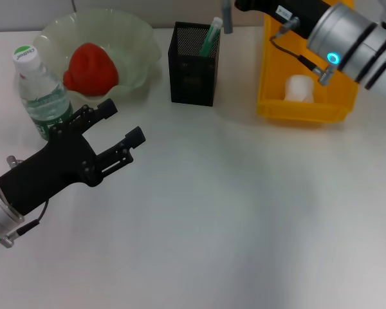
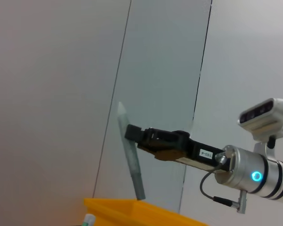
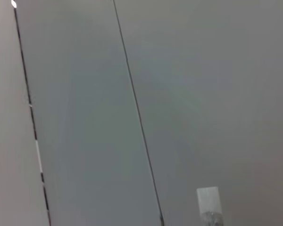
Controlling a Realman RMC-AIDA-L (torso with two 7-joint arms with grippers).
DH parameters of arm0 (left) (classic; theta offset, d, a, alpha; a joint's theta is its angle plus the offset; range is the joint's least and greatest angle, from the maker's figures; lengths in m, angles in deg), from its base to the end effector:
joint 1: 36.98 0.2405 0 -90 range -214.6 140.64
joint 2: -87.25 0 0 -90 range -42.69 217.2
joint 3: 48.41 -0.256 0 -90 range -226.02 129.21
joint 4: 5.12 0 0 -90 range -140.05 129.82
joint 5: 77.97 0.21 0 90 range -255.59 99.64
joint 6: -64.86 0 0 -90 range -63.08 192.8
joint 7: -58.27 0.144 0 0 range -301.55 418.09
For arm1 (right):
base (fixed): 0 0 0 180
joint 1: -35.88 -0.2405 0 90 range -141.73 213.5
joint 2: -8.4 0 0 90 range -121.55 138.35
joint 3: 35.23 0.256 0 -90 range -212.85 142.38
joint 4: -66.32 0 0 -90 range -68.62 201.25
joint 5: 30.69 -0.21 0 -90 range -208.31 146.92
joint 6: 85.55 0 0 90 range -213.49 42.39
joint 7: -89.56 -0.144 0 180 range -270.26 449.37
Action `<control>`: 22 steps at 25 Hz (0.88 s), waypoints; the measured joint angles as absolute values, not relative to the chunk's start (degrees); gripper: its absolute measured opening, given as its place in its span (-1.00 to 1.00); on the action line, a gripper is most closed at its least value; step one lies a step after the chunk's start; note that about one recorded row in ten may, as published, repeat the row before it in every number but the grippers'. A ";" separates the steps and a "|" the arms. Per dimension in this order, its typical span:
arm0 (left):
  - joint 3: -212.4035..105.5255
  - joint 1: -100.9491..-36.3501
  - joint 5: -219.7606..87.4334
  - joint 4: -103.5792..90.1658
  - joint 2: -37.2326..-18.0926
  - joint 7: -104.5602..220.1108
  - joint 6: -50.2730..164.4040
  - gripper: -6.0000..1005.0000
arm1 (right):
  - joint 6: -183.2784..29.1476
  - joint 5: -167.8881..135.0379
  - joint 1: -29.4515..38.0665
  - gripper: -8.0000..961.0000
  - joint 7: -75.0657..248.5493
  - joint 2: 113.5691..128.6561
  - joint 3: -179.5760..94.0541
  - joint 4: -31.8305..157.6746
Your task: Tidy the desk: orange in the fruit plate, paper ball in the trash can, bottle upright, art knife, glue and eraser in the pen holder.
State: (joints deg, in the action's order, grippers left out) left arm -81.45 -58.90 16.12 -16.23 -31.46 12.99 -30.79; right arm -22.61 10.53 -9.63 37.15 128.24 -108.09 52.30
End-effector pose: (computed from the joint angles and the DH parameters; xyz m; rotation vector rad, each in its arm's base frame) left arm -0.2915 0.2627 -0.0237 -2.2983 -0.4941 -1.1662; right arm 0.1652 0.4223 -0.0373 -2.1704 0.5387 1.1511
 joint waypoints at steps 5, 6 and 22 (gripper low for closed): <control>-81.45 -58.96 15.18 -14.77 -31.56 15.52 -30.45 0.57 | -29.02 10.51 -13.25 -0.70 37.89 128.28 -108.60 54.02; -81.45 -58.96 15.18 -14.77 -31.56 15.52 -30.45 0.57 | -29.02 10.51 -13.25 -0.70 37.89 128.28 -108.60 54.02; -81.45 -59.66 13.19 -13.96 -31.59 16.09 -30.47 0.57 | -31.15 7.38 -15.02 -0.70 41.10 128.28 -111.01 53.50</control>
